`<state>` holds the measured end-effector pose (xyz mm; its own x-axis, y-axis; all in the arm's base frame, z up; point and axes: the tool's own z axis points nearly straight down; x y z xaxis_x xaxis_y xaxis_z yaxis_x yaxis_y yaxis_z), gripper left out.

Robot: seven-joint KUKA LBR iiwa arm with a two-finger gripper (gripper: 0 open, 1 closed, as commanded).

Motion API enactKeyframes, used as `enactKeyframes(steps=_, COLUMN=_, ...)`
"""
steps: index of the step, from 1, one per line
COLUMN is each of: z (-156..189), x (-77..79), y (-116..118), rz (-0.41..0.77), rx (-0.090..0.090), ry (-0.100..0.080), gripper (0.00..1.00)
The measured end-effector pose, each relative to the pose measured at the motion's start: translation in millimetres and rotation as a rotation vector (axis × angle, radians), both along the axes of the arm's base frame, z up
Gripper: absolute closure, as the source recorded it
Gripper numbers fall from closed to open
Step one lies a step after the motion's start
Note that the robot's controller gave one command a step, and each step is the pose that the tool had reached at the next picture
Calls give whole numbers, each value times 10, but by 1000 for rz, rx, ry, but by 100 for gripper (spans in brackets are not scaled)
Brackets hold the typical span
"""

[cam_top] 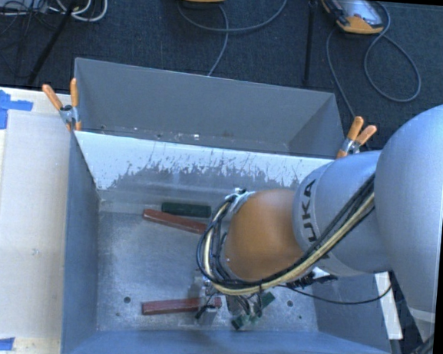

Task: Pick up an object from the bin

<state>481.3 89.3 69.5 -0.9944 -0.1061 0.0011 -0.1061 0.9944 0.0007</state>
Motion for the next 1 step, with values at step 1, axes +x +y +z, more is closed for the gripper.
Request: enactKeyframes(steps=1, z=1396, x=29, y=-206, rz=-31, rx=0, ry=-7, gripper=100)
